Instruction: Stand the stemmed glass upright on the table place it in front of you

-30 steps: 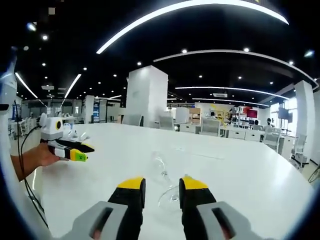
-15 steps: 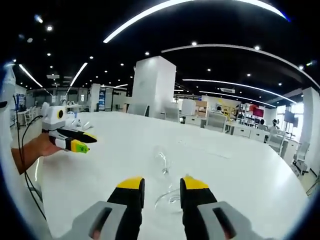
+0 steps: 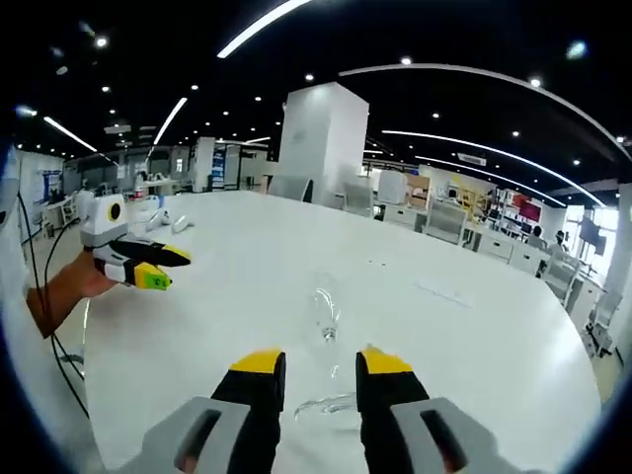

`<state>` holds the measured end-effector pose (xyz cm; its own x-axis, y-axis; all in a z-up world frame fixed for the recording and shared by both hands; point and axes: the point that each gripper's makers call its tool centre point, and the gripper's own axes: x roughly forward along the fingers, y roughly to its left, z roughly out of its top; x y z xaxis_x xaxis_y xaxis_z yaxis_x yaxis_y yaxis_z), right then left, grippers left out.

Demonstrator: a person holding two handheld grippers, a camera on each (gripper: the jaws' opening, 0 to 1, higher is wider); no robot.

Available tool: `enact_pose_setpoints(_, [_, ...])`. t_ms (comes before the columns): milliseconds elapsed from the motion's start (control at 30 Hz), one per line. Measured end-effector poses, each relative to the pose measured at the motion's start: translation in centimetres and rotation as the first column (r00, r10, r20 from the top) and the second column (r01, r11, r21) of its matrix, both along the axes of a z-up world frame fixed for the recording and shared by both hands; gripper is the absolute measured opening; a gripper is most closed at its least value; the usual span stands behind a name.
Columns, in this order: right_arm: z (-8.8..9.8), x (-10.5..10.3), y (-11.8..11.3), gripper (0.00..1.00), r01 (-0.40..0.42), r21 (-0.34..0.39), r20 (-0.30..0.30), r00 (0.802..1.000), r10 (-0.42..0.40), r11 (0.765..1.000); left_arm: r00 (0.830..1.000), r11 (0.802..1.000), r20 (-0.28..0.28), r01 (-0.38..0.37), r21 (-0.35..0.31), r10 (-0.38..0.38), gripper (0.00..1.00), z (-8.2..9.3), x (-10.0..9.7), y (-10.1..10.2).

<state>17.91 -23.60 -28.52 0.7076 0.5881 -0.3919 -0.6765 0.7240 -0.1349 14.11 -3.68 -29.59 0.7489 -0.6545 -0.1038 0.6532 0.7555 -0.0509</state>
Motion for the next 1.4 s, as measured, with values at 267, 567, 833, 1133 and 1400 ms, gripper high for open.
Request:
enact_pose_setpoints(267, [0.0,0.4,0.4,0.31,-0.019,-0.054,-0.046,0.999,0.017,0.998,1.000,1.000,-0.005,0.007,0.003,-0.007,0.35,-0.2,-0.2,-0.1])
enact_pose_setpoints(567, [-0.4,1.1,1.1,0.30,-0.051,-0.102,-0.113,0.993,0.040,0.994,0.999,1.000,-0.021,0.026,-0.005,-0.026,0.35,-0.6,-0.4,-0.6])
enact_pose_setpoints(833, [-1.4,1.9,1.5,0.31,-0.097,-0.158,-0.187,0.980,0.067,0.983,0.999,0.999,-0.024,0.040,-0.010,-0.040,0.35,-0.6,-0.5,-0.9])
enact_pose_setpoints(1133, [-2.0,2.6,1.5,0.30,-0.109,-0.210,-0.230,0.971,0.059,0.972,0.998,0.999,-0.032,0.048,-0.012,-0.049,0.35,-0.7,-0.5,-1.0])
enact_pose_setpoints(1400, [-2.5,3.1,1.9,0.28,-0.133,-0.223,-0.288,0.955,0.065,0.966,0.998,0.999,-0.031,0.053,-0.012,-0.053,0.35,-0.6,-0.6,-1.1])
